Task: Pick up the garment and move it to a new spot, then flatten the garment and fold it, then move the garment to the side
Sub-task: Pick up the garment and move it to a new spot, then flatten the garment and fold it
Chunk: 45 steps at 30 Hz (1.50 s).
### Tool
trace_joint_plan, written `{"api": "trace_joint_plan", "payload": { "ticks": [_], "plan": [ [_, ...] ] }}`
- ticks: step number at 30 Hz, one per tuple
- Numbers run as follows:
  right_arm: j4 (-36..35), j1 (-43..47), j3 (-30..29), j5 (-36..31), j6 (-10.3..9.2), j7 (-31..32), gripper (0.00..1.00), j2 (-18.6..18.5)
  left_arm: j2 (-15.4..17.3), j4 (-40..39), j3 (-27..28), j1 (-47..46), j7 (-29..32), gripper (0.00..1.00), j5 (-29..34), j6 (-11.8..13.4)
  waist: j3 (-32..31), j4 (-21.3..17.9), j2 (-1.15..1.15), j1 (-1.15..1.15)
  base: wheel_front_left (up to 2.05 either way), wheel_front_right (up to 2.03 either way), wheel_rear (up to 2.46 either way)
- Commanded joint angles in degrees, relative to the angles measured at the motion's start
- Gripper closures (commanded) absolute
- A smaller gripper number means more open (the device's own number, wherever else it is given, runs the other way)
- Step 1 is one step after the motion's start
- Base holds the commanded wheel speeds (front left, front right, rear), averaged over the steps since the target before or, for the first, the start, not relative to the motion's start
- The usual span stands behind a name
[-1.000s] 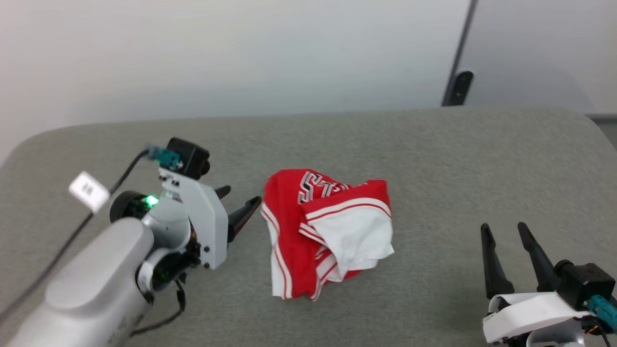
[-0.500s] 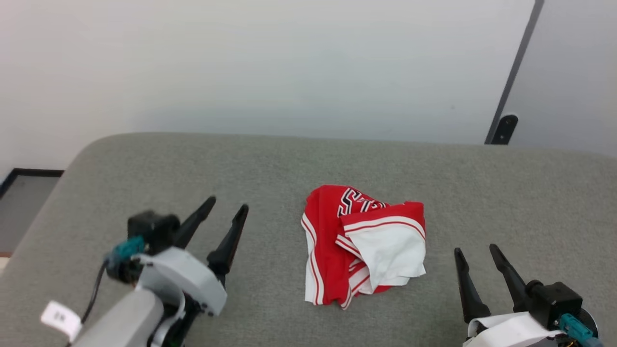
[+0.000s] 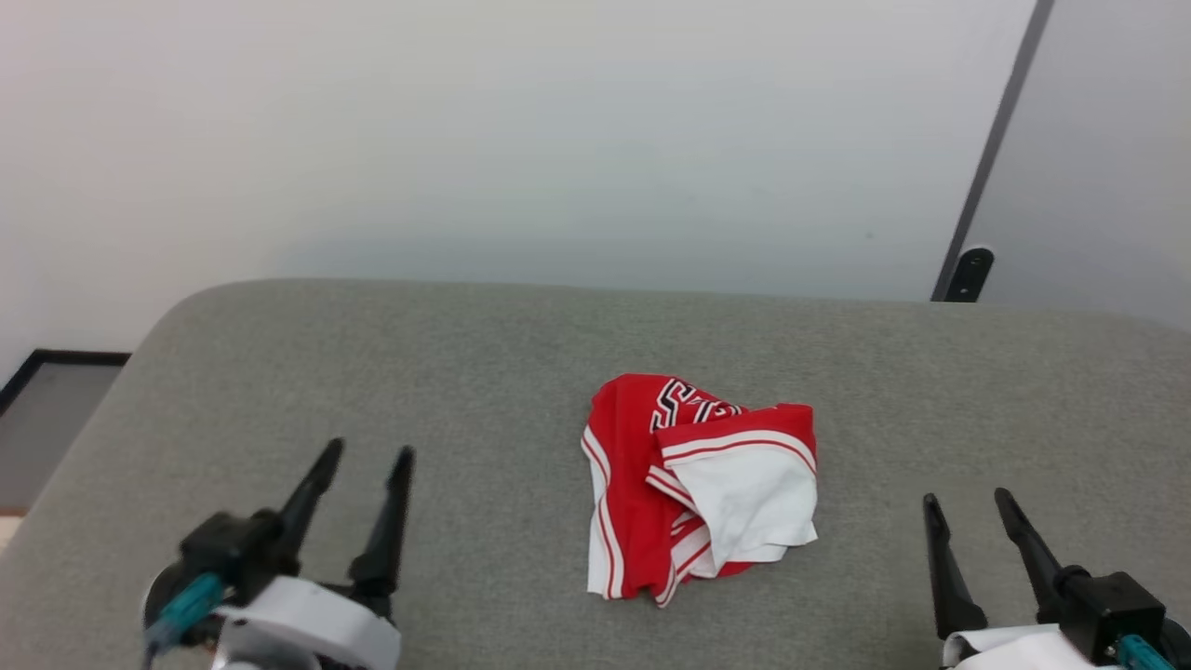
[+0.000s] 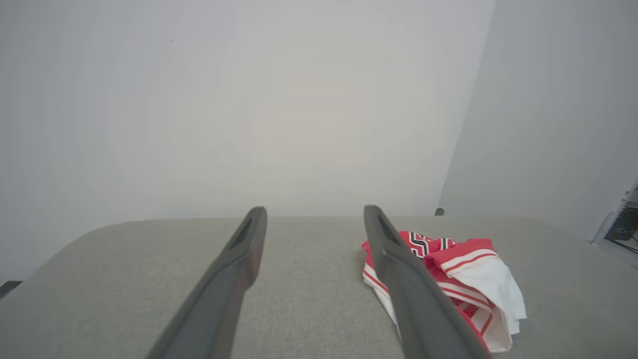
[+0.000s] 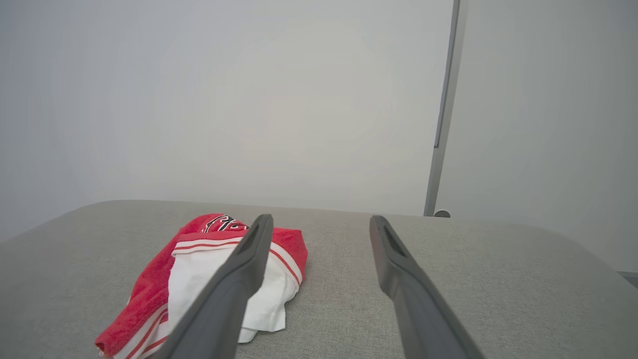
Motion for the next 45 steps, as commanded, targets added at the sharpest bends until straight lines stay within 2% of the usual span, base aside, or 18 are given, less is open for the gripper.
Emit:
{"api": "trace_joint_plan", "payload": {
  "ticks": [1,5,10,15,26,30,33,43,45],
  "plan": [
    [0.1,1.1,-1.1,-0.4,-0.04,-0.4,0.00,0.0,-1.8,-0.9,3.6,2.7,0.0,0.00,1.3,-0.4,-0.3,-1.3,0.00,0.00,0.00,0.00,0.00],
    [0.1,1.3,-2.9,-0.9,-0.04,-0.5,0.00,0.0,-3.9,-2.2,9.2,6.2,0.0,0.00,4.0,-1.2,-0.3,-2.4,0.00,0.00,0.00,0.00,0.00],
    [-0.1,2.5,-5.6,-2.2,-0.04,-0.7,0.00,0.0,-7.2,-2.5,16.9,11.0,0.0,0.00,8.5,-4.0,-0.1,-4.1,0.00,0.00,0.00,0.00,0.00],
    [-0.6,2.8,-7.1,-2.3,-0.04,-0.8,0.00,0.1,-9.6,-1.7,21.4,12.7,0.0,0.00,12.1,-6.5,0.3,-5.2,0.00,0.00,0.00,0.00,0.00],
    [-1.1,2.3,-6.4,-2.0,-0.04,-0.8,0.00,0.0,-13.1,0.1,24.2,11.9,0.0,0.00,16.3,-9.2,1.0,-5.4,0.00,0.00,0.00,0.00,0.00],
    [-1.0,1.7,-5.9,-1.8,-0.04,-0.6,0.00,0.0,-12.5,3.3,22.5,10.5,0.7,0.00,15.4,-9.6,1.7,-5.6,0.00,0.00,0.00,0.00,0.00],
    [-1.0,1.1,-4.9,-1.4,-0.04,0.0,0.00,0.0,-10.4,4.7,20.4,7.5,5.7,0.00,13.8,-9.9,2.4,-6.2,0.00,0.00,0.00,0.00,0.00],
    [-0.4,-0.5,-0.9,0.4,-0.04,1.4,0.00,0.0,-2.1,3.6,14.0,-3.8,38.5,0.00,-2.3,-10.0,5.6,-9.8,0.00,0.00,0.00,0.00,0.00],
    [0.0,-0.8,-0.3,1.2,-0.05,1.3,0.00,0.0,-1.5,3.4,13.0,-5.6,44.2,0.00,-5.2,-10.0,6.3,-10.5,0.00,0.00,0.00,0.00,0.00]
  ]
}}
